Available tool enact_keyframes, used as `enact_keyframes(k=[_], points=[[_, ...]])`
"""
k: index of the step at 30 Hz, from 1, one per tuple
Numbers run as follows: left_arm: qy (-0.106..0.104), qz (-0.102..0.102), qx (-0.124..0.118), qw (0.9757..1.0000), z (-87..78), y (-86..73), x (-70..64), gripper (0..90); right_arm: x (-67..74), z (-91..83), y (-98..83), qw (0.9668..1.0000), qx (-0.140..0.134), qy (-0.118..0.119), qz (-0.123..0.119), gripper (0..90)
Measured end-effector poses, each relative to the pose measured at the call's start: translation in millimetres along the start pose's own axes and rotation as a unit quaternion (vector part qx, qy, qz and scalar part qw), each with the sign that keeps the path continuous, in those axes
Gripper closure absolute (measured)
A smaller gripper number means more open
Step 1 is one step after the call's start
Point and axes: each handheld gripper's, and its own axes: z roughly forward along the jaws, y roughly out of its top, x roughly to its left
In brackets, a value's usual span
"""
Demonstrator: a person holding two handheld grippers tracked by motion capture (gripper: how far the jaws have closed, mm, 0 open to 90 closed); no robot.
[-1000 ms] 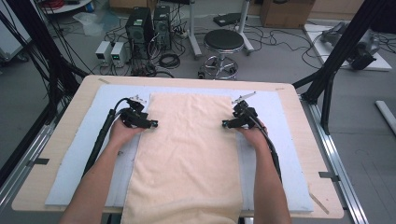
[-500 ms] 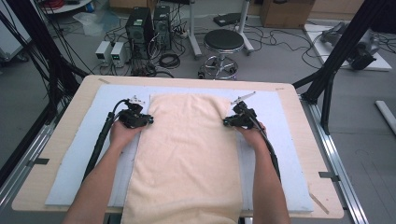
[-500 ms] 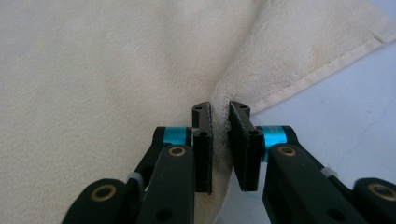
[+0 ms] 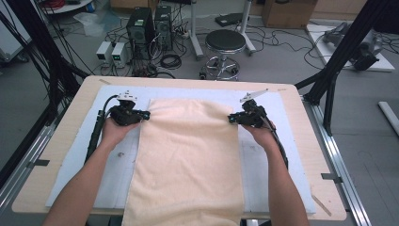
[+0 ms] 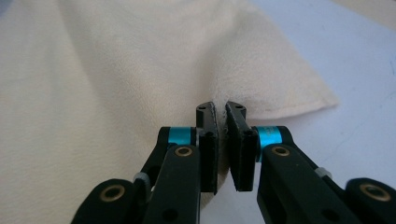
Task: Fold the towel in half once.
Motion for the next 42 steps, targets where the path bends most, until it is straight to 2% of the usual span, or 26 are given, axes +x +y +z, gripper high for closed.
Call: enact_keyframes(k=[4, 5, 8, 13, 18, 22, 26, 28, 30, 31, 32, 33, 35, 36, 38, 40, 42], points=[[-0.016, 0.004, -0.03, 0.9994, -20.0, 4.3, -3.7, 85.0, 12.2, -22.7, 4.9, 0.9992, -0.028, 0.012, -0.026, 84.0], [-0.018, 0.006, -0.036, 0.9992, -24.9, 5.1, -5.3, 84.9, 15.5, -28.4, 5.6, 0.9989, -0.035, 0.016, -0.026, 84.0], [-0.03, 0.022, -0.043, 0.9984, -38.4, 4.9, -13.3, 84.7, 25.6, -43.1, 5.8, 0.9982, -0.035, 0.025, -0.041, 83.7], [-0.043, 0.044, -0.051, 0.9968, -61.2, -7.3, -31.6, 84.8, 47.8, -62.7, -0.5, 0.9962, -0.039, 0.036, -0.068, 83.4], [-0.051, 0.075, -0.057, 0.9943, -87.1, -30.2, -58.4, 84.9, 75.2, -77.5, -17.2, 0.994, -0.047, 0.049, -0.085, 83.4], [-0.057, 0.094, -0.056, 0.9923, -104.0, -55.3, -80.3, 84.9, 102.2, -84.5, -39.4, 0.9917, -0.047, 0.06, -0.103, 83.4], [-0.075, 0.097, -0.055, 0.991, -115.5, -81.9, -95.1, 84.6, 127.1, -86.2, -66.3, 0.9895, -0.041, 0.08, -0.114, 82.6], [-0.084, 0.1, -0.04, 0.9907, -116.2, -93.5, -98.6, 84.3, 136.0, -84.4, -80.8, 0.9896, -0.033, 0.089, -0.108, 81.6], [-0.093, 0.104, -0.02, 0.99, -115.2, -102.1, -101.4, 83.8, 140.8, -81.3, -89.6, 0.9897, -0.019, 0.091, -0.109, 76.6], [-0.105, 0.102, -0.013, 0.9891, -114.1, -105.6, -102.4, 82.9, 141.6, -79.8, -93.6, 0.9893, -0.008, 0.095, -0.11, 71.8], [-0.118, 0.106, -0.006, 0.9874, -113.6, -108.2, -102.8, 79.7, 141.3, -78.5, -96.7, 0.9893, -0.001, 0.098, -0.108, 67.4], [-0.121, 0.108, -0.002, 0.9868, -113.6, -109.6, -102.5, 74.2, 140.0, -78.7, -99.1, 0.99, 0.0, 0.095, -0.105, 64.7], [-0.12, 0.099, -0.003, 0.9878, -114.7, -109.2, -98.9, 59.7, 134.8, -81.9, -101.3, 0.9911, -0.017, 0.093, -0.094, 59.4], [-0.118, 0.095, -0.007, 0.9884, -115.6, -107.8, -95.9, 56.6, 131.3, -84.3, -100.3, 0.9921, -0.026, 0.089, -0.084, 58.8], [-0.108, 0.087, -0.014, 0.9902, -114.9, -103.5, -90.2, 54.3, 125.9, -87.0, -96.5, 0.9924, -0.04, 0.085, -0.08, 56.3], [-0.099, 0.08, -0.021, 0.9916, -110.3, -98.1, -85.7, 52.5, 120.1, -85.5, -90.6, 0.9935, -0.042, 0.073, -0.078, 54.4], [-0.082, 0.075, -0.024, 0.9935, -101.9, -92.2, -81.7, 52.5, 113.2, -79.0, -84.7, 0.9943, -0.042, 0.065, -0.073, 54.2]])
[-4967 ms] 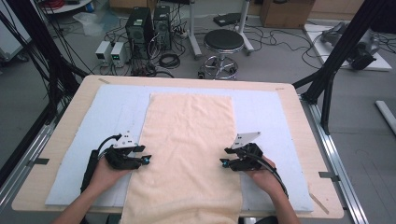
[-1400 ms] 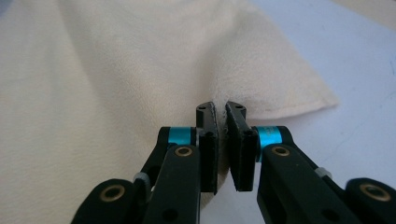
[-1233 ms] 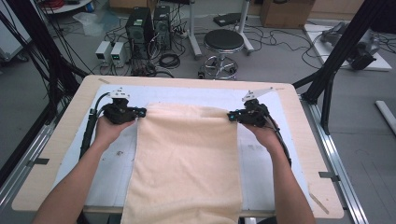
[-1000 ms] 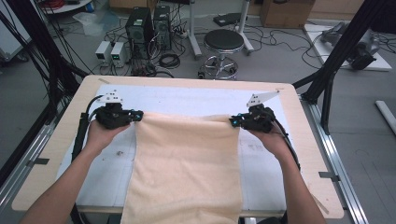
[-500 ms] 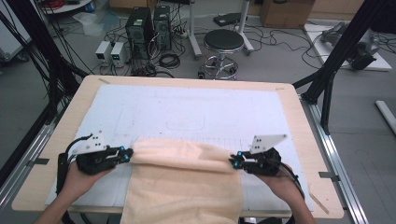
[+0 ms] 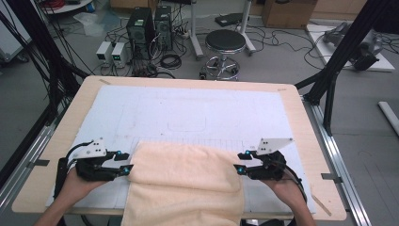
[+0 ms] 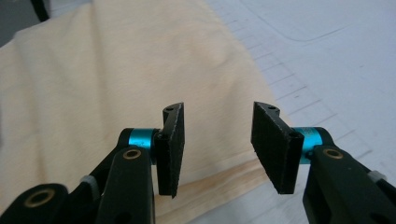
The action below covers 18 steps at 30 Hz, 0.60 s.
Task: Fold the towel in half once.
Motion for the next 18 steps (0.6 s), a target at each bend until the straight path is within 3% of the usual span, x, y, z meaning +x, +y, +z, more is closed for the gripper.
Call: enact_keyframes(k=[6, 9, 12, 14, 16, 18], points=[[0.029, -0.023, 0.009, 0.9993, 29.6, 9.7, 22.0, 51.8, -26.2, 29.6, 5.0, 0.9989, 0.037, -0.017, 0.021, 53.1], [0.028, -0.036, 0.035, 0.9984, 43.7, 9.1, 30.4, 50.1, -37.9, 42.5, 2.0, 0.9978, 0.051, -0.01, 0.04, 52.6], [0.012, -0.043, 0.062, 0.9971, 54.2, 5.6, 33.2, 51.2, -44.6, 53.2, -1.2, 0.9966, 0.063, 0.004, 0.054, 52.8], [0.003, -0.038, 0.071, 0.9968, 57.4, 4.4, 32.8, 57.5, -45.7, 59.7, -2.4, 0.9956, 0.076, 0.014, 0.055, 57.3], [0.002, -0.028, 0.075, 0.9968, 57.7, 4.9, 31.2, 69.4, -46.1, 63.7, -2.8, 0.9948, 0.084, 0.024, 0.052, 64.7], [0.0, -0.019, 0.071, 0.9973, 56.5, 5.6, 29.6, 76.0, -45.3, 63.3, -1.6, 0.9952, 0.081, 0.024, 0.049, 73.3]])
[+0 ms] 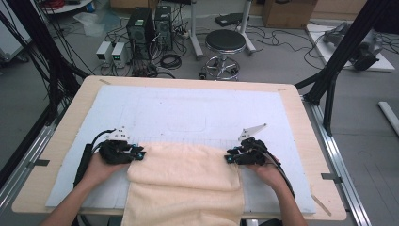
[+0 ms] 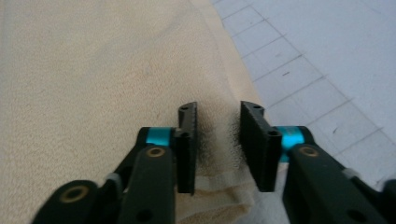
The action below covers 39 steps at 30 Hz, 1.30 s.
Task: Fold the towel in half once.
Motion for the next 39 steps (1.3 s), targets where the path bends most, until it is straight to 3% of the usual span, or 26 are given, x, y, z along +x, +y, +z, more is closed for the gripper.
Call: enact_keyframes(k=[4, 11, 17, 19, 26, 29, 34, 36, 39], points=[[0.003, 0.003, -0.009, 0.9999, -4.8, 1.2, -2.7, 81.2, 2.7, -4.5, 2.1, 1.0, -0.001, 0.002, 0.004, 80.3], [-0.001, 0.016, -0.04, 0.9991, -26.2, 5.5, -15.1, 80.9, 15.9, -22.1, 8.5, 0.9994, -0.026, -0.011, -0.019, 80.4], [-0.005, 0.037, -0.043, 0.9984, -38.4, 3.6, -25.2, 80.7, 28.7, -38.4, 12.5, 0.9984, -0.038, -0.017, -0.038, 79.9], [-0.004, 0.034, -0.043, 0.9985, -40.1, 2.6, -25.9, 80.0, 31.5, -41.2, 12.8, 0.998, -0.041, -0.02, -0.044, 79.9], [0.006, 0.017, -0.041, 0.999, -31.4, 4.3, -18.5, 79.6, 20.7, -31.8, 14.0, 0.9987, -0.029, -0.024, -0.035, 78.7], [0.002, 0.02, -0.05, 0.9985, -33.0, 5.0, -20.6, 80.6, 20.8, -30.3, 14.8, 0.9988, -0.033, -0.011, -0.034, 79.1], [-0.017, 0.032, -0.057, 0.9977, -44.7, -2.6, -38.2, 82.4, 36.5, -42.9, 13.0, 0.9978, -0.047, -0.005, -0.047, 79.5], [-0.038, 0.042, -0.048, 0.9972, -48.7, -12.5, -52.2, 82.4, 46.3, -47.5, 8.3, 0.9972, -0.058, 0.003, -0.047, 80.2], [-0.065, 0.056, -0.049, 0.9951, -55.4, -23.9, -70.7, 82.2, 65.3, -50.6, -2.6, 0.9966, -0.053, 0.014, -0.062, 80.3]])
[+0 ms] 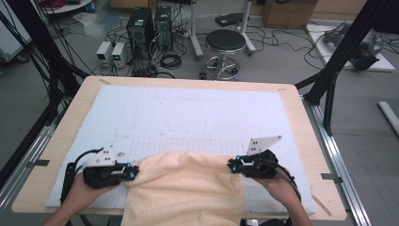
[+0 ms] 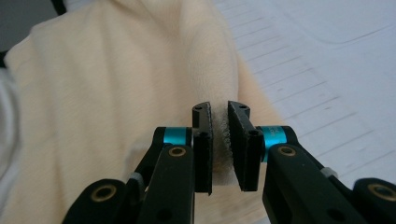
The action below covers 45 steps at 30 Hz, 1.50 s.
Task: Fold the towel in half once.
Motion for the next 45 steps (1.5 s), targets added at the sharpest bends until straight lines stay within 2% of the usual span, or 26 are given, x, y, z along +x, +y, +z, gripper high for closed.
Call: enact_keyframes(k=[2, 4, 6, 10, 13, 15, 18, 20, 23, 25, 27, 28, 30, 31, 32, 35, 37, 38, 39, 41, 45], points=[[-0.014, 0.007, -0.003, 0.9999, -5.2, -2.5, -10.0, 80.7, 13.4, -5.9, -4.6, 0.9999, -0.004, 0.009, -0.007, 79.5], [-0.011, 0.014, -0.002, 0.9998, -9.5, -2.5, -12.9, 75.6, 19.6, -12.9, -6.0, 0.9998, -0.013, 0.013, -0.008, 74.8], [0.001, 0.011, -0.001, 0.9999, -11.1, -2.0, -7.8, 70.5, 19.6, -18.7, -5.9, 0.9998, -0.015, 0.009, -0.007, 71.9], [0.039, -0.017, -0.017, 0.9989, -7.3, 1.1, 15.1, 68.5, 5.2, -20.8, -6.3, 0.9998, -0.016, -0.009, 0.008, 68.7], [0.069, -0.039, -0.026, 0.9965, 2.0, 5.7, 35.5, 68.1, -11.1, -13.3, -7.5, 0.9994, -0.009, -0.028, 0.019, 68.0], [0.086, -0.047, -0.026, 0.9949, 7.1, 9.2, 45.7, 67.8, -21.3, -6.3, -7.5, 0.9988, -0.003, -0.043, 0.024, 67.5], [0.102, -0.057, -0.027, 0.9928, 16.0, 14.9, 58.2, 67.8, -33.7, 2.8, -6.8, 0.9982, 0.009, -0.05, 0.032, 66.9], [0.101, -0.056, -0.016, 0.9932, 21.6, 16.2, 62.2, 67.4, -40.1, 7.6, -6.2, 0.9984, 0.01, -0.04, 0.039, 65.5], [0.11, -0.058, 0.007, 0.9923, 31.2, 14.6, 68.6, 67.4, -44.1, 12.3, -4.8, 0.998, 0.023, -0.047, 0.036, 65.1], [0.091, -0.058, 0.013, 0.994, 35.1, 12.7, 70.3, 66.2, -47.3, 14.4, -5.3, 0.9975, 0.027, -0.053, 0.038, 64.5], [0.07, -0.05, 0.027, 0.9959, 39.3, 12.5, 66.5, 65.7, -48.3, 16.4, -5.7, 0.9974, 0.032, -0.053, 0.037, 64.1], [0.064, -0.039, 0.035, 0.9966, 40.3, 12.6, 64.2, 66.4, -49.1, 16.9, -5.8, 0.9974, 0.034, -0.054, 0.035, 63.7], [0.063, -0.024, 0.042, 0.9969, 41.0, 13.4, 59.9, 76.7, -50.1, 18.3, -6.2, 0.9972, 0.036, -0.052, 0.038, 62.8], [0.059, -0.02, 0.037, 0.9974, 40.2, 13.9, 58.4, 83.3, -50.8, 19.0, -6.5, 0.9973, 0.037, -0.051, 0.037, 62.3], [0.055, -0.023, 0.033, 0.9977, 39.0, 14.4, 56.9, 87.3, -51.2, 19.5, -6.7, 0.9972, 0.038, -0.051, 0.038, 61.9], [0.038, -0.01, 0.031, 0.9987, 33.2, 15.4, 49.2, 89.6, -49.5, 18.4, -6.2, 0.9974, 0.037, -0.05, 0.037, 61.4], [0.048, 0.003, 0.031, 0.9984, 29.6, 14.3, 44.3, 89.6, -48.5, 17.1, -6.2, 0.9973, 0.038, -0.05, 0.038, 60.6], [0.063, 0.008, 0.029, 0.9976, 28.3, 13.9, 44.1, 89.1, -49.1, 17.0, -6.4, 0.9974, 0.036, -0.052, 0.035, 60.5], [0.07, 0.0, 0.027, 0.9972, 27.7, 14.0, 47.8, 85.4, -49.7, 16.8, -6.6, 0.9973, 0.036, -0.056, 0.032, 60.3], [0.081, -0.022, 0.025, 0.9961, 30.1, 14.5, 56.3, 70.0, -50.2, 16.7, -6.5, 0.9971, 0.034, -0.057, 0.038, 59.5], [0.076, -0.029, 0.023, 0.9964, 44.5, 16.2, 64.8, 64.8, -47.9, 18.2, -4.6, 0.9974, 0.031, -0.057, 0.03, 58.2]])
